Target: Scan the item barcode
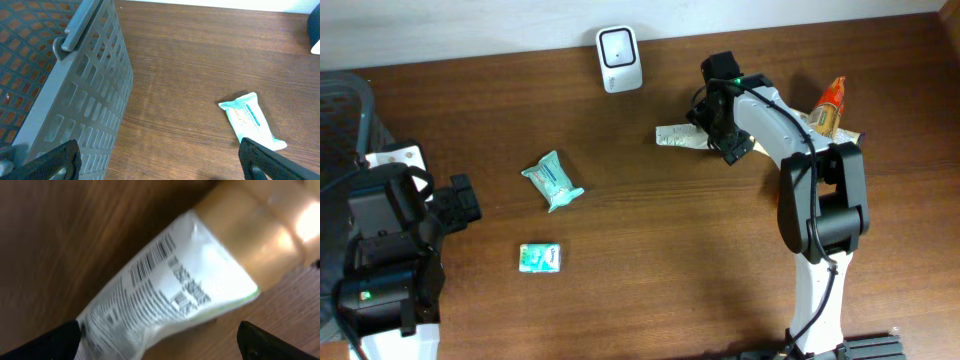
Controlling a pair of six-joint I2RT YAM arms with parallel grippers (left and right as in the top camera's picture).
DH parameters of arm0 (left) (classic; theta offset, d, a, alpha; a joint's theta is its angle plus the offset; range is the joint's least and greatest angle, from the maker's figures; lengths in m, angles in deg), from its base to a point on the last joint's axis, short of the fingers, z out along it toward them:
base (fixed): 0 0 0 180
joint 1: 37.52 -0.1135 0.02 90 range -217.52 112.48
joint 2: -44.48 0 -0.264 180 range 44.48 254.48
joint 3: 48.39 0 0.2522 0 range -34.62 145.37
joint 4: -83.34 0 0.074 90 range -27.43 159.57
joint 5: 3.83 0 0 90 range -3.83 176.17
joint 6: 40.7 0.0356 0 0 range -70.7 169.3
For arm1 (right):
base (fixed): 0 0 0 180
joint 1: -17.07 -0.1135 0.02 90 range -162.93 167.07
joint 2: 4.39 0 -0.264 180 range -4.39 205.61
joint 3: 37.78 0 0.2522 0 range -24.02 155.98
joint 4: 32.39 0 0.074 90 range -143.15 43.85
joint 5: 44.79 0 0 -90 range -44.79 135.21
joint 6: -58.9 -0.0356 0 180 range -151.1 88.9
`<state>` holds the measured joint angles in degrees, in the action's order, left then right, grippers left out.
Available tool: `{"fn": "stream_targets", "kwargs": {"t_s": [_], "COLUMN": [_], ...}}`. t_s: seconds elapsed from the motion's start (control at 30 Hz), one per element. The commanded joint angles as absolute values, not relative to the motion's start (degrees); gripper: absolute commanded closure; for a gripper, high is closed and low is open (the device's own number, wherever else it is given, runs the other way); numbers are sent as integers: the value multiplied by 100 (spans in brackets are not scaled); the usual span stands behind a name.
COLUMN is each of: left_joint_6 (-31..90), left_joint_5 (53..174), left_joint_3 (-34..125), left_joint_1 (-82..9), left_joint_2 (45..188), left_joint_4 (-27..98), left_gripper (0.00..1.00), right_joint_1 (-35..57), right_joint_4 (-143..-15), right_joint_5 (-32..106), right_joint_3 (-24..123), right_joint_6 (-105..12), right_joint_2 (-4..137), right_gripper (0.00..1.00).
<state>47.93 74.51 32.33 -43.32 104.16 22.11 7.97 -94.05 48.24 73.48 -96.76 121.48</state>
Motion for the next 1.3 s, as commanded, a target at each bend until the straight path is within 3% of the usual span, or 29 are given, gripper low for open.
{"fn": "stream_targets", "kwargs": {"t_s": [0.0,0.17,0.2,0.27,0.37,0.6,0.77,1.0,1.07,1.17,1.27], "left_joint_6": [4736,4736,4736,4736,4736,4736,4736,4736,4736,4736,4736], "left_joint_5": [7390,7390,7390,7390,7390,7390,7390,7390,7390,7390,7390], "left_joint_3": [3303,3303,3303,3303,3303,3303,3303,3303,3303,3303,3303], "left_joint_1": [-4359,-4359,-4359,-4359,-4359,-4359,-4359,-4359,-4359,-4359,-4359], "left_joint_2": [10374,10374,10374,10374,10374,10374,10374,10377,10374,10377,10374], "left_joint_4": [2207,2207,2207,2207,2207,2205,2205,2207,2205,2202,2192], "left_gripper": [1,1,1,1,1,1,1,1,1,1,1], "right_joint_1": [766,652,652,652,648,137,-165,113,115,276,408], "right_joint_4": [-9298,-9324,-9328,-9451,-9973,-11219,-11155,-11197,-11193,-11127,-10041], "right_joint_5": [5328,5005,4557,3720,2467,2688,3241,2782,2487,2835,3040], "right_joint_3": [7295,7295,7295,7295,7295,7295,7302,7306,7306,7286,6600], "right_joint_6": [-9757,-9395,-9032,-7983,-5629,-2569,-3132,-3373,-3447,-4671,-5727], "right_joint_2": [12336,12537,12535,12530,12530,12530,12526,11262,10773,10646,10834], "right_gripper": [1,5,13,23,22,26,38,39,35,33,11]}}
